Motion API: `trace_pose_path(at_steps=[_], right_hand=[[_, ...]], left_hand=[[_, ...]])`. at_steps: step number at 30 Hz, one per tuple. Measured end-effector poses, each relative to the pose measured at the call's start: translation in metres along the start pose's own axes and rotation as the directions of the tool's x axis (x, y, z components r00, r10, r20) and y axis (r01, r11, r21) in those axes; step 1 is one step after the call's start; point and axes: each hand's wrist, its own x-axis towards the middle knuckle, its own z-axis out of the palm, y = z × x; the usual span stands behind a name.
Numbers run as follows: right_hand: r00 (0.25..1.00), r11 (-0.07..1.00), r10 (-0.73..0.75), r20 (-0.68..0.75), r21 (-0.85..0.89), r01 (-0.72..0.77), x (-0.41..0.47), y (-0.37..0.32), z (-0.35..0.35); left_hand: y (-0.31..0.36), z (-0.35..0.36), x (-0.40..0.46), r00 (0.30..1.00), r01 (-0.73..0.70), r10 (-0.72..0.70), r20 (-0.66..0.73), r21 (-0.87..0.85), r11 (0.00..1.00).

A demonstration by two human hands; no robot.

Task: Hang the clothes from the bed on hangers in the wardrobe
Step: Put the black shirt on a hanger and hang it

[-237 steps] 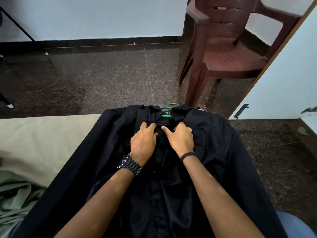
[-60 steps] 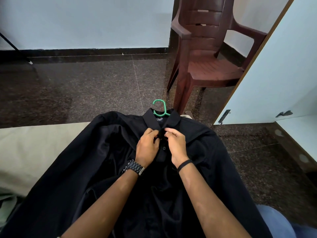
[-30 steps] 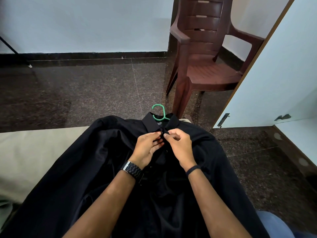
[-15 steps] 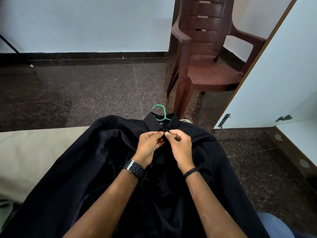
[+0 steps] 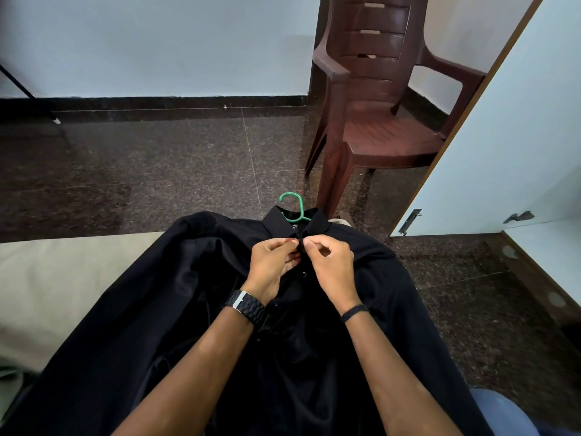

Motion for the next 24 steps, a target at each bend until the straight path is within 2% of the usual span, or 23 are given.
trace_pose_path(at_steps=[5, 16, 24], right_hand=[[0.999, 0.999, 0.035, 0.033, -0.009, -0.035, 0.005, -0.002, 0.001], [0.998, 0.992, 0.052, -0.030, -0.115, -0.055, 0.000, -0.005, 0.013], [0.997, 0.990, 0.014, -0.075, -0.142, -0.025, -0.006, -0.009, 0.015]], left_hand=[[-0.004, 0.003, -0.005, 0.994, -0.087, 0.089, -0.055, 0.040, 0.995], [-0.005, 0.006, -0.012, 0.997, -0.076, 0.076, -0.010, -0.055, 0.996], [-0.003, 0.004, -0.007, 0.996, -0.086, 0.086, -0.014, 0.017, 0.996]])
